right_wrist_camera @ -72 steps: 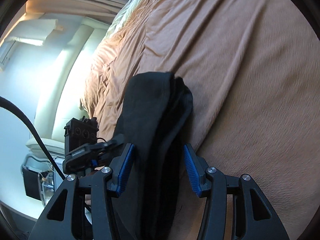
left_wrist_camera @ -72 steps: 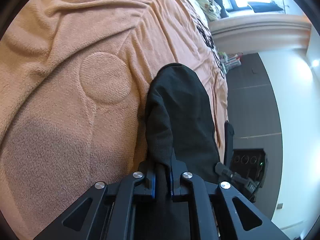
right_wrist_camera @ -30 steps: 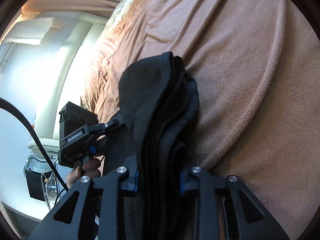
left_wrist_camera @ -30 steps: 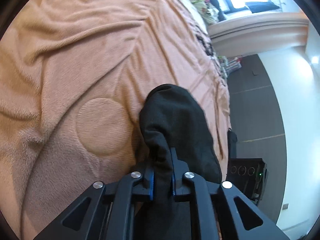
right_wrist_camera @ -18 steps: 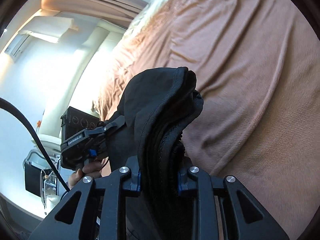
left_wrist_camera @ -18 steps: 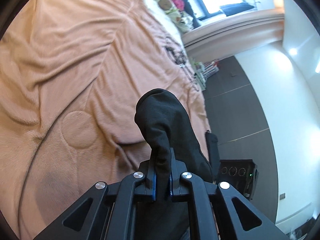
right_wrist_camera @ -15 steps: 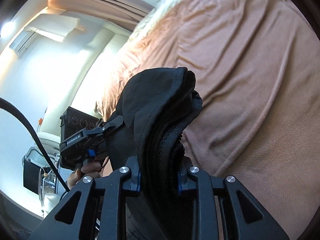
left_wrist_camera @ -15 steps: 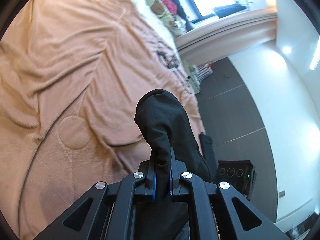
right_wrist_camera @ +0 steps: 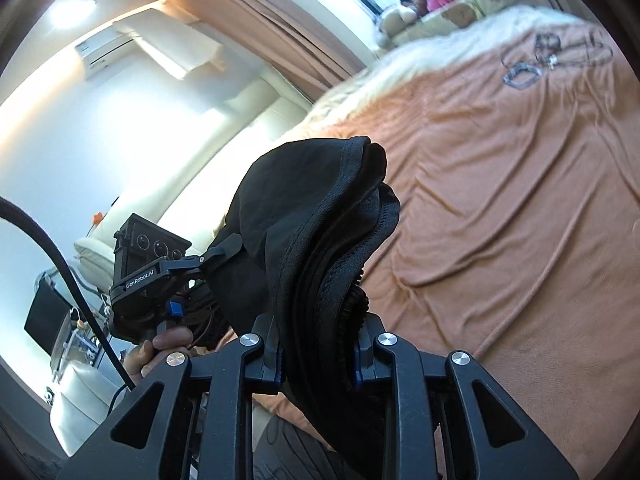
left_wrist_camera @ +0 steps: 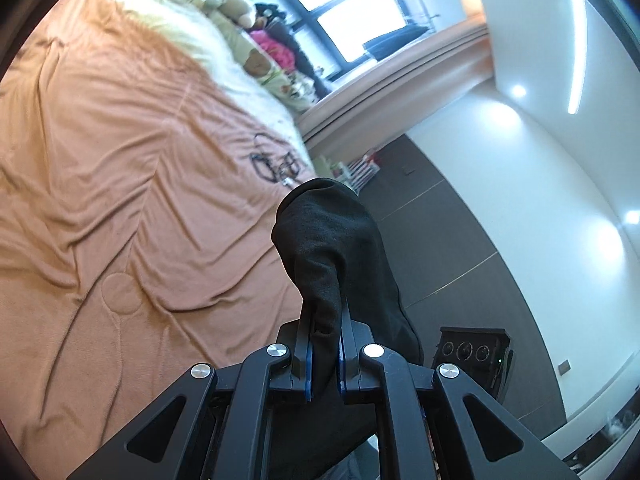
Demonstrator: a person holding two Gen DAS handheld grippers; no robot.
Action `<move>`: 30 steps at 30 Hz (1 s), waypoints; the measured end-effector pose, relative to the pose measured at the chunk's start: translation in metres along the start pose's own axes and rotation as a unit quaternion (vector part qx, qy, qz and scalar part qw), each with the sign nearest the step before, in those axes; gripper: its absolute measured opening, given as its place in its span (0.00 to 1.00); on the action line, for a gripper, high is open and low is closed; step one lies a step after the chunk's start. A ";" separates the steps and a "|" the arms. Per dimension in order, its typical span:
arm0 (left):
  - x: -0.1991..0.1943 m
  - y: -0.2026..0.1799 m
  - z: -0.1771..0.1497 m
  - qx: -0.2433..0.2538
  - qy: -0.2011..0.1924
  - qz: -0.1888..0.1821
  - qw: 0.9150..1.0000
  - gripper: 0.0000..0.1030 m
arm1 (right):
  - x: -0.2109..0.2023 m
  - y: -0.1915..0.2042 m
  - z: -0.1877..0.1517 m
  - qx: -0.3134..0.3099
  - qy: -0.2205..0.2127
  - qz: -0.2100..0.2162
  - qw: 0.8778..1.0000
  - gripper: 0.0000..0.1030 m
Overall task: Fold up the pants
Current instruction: 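Lift the folded black pants with both tools and carry them toward the bed's headboard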
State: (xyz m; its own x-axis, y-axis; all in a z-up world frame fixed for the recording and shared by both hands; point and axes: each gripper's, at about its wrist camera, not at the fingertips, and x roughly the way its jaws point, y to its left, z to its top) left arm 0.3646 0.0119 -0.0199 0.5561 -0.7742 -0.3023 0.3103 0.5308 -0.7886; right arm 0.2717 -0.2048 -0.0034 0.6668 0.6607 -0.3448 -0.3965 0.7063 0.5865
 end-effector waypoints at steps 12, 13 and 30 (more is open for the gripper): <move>-0.075 -0.076 -0.017 0.065 -0.051 0.001 0.997 0.08 | -0.069 0.057 -0.032 -0.068 -0.038 0.008 0.997 0.20; -0.079 -0.079 -0.018 0.067 -0.054 0.003 0.996 0.08 | -0.071 0.063 -0.035 -0.073 -0.040 0.009 0.996 0.20; -0.169 -0.125 -0.053 0.094 -0.108 0.014 0.990 0.08 | -0.080 0.099 -0.062 -0.116 -0.054 0.027 0.991 0.19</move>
State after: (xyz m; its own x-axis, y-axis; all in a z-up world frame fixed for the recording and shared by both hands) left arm 0.1913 0.0584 0.1017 0.7129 -0.6763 -0.1852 0.4187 0.6224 -0.6613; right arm 0.1399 -0.1713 0.0365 0.6991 0.6771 -0.2300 -0.5595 0.7182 0.4137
